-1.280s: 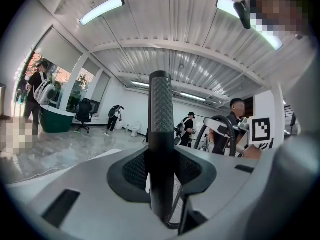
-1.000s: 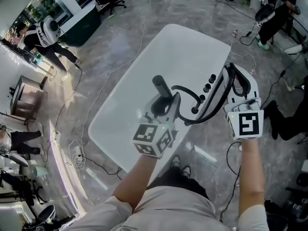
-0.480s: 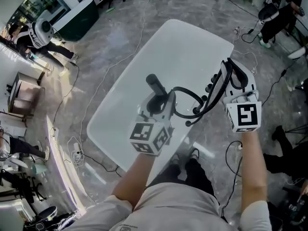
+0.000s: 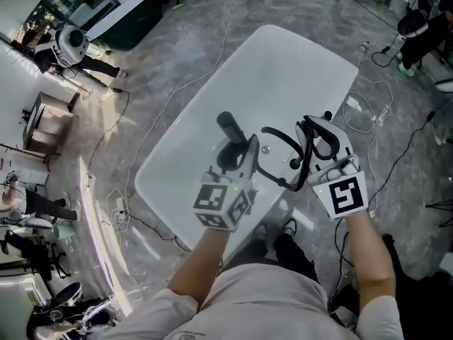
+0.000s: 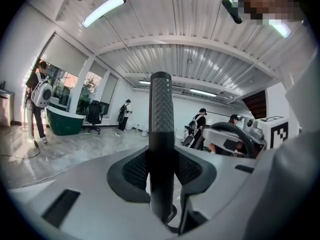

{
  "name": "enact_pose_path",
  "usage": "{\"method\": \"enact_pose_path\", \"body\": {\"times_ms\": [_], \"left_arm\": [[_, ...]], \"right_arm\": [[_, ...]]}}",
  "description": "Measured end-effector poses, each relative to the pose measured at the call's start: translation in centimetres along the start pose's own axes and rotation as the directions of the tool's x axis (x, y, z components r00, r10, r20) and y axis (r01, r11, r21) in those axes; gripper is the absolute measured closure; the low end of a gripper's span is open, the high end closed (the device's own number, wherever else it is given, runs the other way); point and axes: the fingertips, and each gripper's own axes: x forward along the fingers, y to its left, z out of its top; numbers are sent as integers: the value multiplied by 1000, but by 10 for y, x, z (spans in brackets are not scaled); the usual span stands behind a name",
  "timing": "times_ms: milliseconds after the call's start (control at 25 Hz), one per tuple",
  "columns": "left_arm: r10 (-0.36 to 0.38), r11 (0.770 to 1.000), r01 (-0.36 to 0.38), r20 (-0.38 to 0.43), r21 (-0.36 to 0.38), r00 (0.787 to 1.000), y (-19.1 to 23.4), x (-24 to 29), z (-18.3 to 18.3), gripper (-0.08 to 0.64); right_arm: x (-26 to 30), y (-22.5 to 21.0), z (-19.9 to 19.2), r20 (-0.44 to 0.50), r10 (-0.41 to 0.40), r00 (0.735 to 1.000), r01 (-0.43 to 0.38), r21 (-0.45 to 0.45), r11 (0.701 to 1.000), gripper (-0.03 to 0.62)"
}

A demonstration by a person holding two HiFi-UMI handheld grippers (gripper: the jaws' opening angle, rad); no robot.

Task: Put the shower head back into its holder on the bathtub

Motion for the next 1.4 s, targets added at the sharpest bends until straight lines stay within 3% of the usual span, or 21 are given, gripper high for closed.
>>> {"method": "enact_pose_path", "body": {"times_ms": [80, 200, 320, 440, 600, 760, 880, 1000, 1120, 1200, 1280, 1400], "left_arm": [[18, 1000, -18, 12, -9, 1000, 4, -4, 2, 436], [42, 999, -42, 36, -13, 998, 9, -9, 10, 436], [65, 998, -64, 59, -8, 996, 12, -13, 22, 436], [90, 996, -89, 81, -12, 993, 17, -17, 30, 436], [107, 994, -106, 83, -13, 991, 19, -23, 26, 436], [96, 995, -96, 63, -7, 993, 11, -24, 16, 436], [95, 995, -94, 52, -12, 994, 10, -28, 10, 436], [96, 995, -96, 54, -7, 994, 13, -32, 12, 436], [102, 995, -102, 59, 0, 993, 14, -34, 17, 436], [108, 994, -108, 63, -1, 992, 14, -34, 19, 436], [113, 994, -113, 64, 0, 992, 14, -35, 18, 436], [116, 993, -117, 63, 5, 991, 13, -37, 16, 436]], "right_arm": [[2, -12, 3, 11, 5, 1000, -6, 120, 993, 525], [13, -20, 17, 63, 46, 997, -62, 297, 953, 525], [26, -15, 33, 105, 77, 991, -109, 340, 934, 525], [44, -19, 46, 127, 64, 990, -97, 271, 958, 525], [62, -20, 31, 55, 35, 998, -38, 68, 997, 525], [32, -11, -2, -15, 63, 998, -64, -103, 993, 525], [11, -5, -22, -70, 33, 997, -48, -217, 975, 525], [15, 11, -31, -101, 32, 994, -43, -105, 994, 525], [32, 23, -16, -50, 66, 997, -64, 47, 997, 525], [40, 21, -1, 6, 91, 996, -91, 194, 977, 525], [40, 18, 5, 47, 117, 992, -126, 329, 936, 525], [26, 13, -16, 23, 129, 991, -127, 411, 903, 525]]}}
